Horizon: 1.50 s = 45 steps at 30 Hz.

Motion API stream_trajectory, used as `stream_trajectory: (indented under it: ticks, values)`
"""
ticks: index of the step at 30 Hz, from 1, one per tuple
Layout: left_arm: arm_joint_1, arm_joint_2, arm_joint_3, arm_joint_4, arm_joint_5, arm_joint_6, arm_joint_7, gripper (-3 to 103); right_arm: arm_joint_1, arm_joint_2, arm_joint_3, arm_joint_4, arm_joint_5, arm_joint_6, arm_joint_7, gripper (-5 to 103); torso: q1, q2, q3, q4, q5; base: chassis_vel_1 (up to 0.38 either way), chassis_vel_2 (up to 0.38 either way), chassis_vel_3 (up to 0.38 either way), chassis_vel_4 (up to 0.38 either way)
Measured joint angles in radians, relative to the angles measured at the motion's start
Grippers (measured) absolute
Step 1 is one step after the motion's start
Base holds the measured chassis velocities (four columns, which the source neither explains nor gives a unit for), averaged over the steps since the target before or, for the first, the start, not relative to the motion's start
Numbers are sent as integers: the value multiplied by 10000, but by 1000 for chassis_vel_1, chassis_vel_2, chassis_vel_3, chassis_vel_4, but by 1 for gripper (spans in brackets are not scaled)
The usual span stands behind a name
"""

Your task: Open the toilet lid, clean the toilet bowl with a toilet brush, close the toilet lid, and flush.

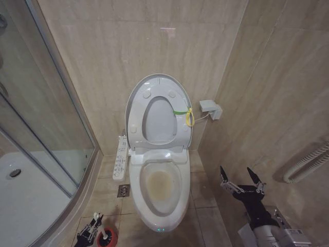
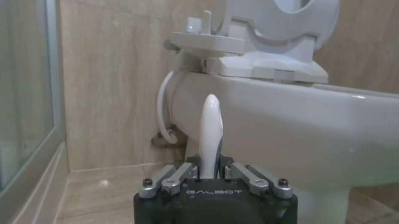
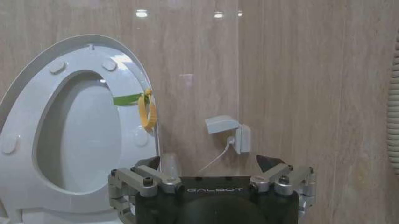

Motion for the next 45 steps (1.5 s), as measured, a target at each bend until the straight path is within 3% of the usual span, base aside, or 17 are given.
stream_trajectory:
  ticks: [13, 30, 42, 43, 45]
  values:
    - [528, -76, 179, -180, 384, -20, -19, 19, 0, 0, 0, 0, 0, 0, 0, 100, 0, 2, 0, 2, 0, 0, 0, 0, 0]
    - [1201, -415, -340, -632, -186, 8, -14, 19, 0, 0, 0, 0, 0, 0, 0, 100, 2, -1, 1, 1, -4, 0, 0, 0, 0]
    - [976, -292, -276, -507, -699, 70, -26, 19, 0, 1, 1, 0, 0, 0, 1, 100, 2, -3, 2, -3, -14, 0, 0, 0, 0]
    - [923, -268, -262, -479, -727, 73, -26, 26, 0, 0, 0, 0, 0, 0, 0, 100, 2, -3, 2, -1, -16, 0, 0, 0, 0]
    - [882, -255, -251, -469, -742, 72, -25, 26, 0, 0, 0, 0, 0, 0, 0, 100, 2, -3, 2, -1, -8, 0, 0, 0, 0]
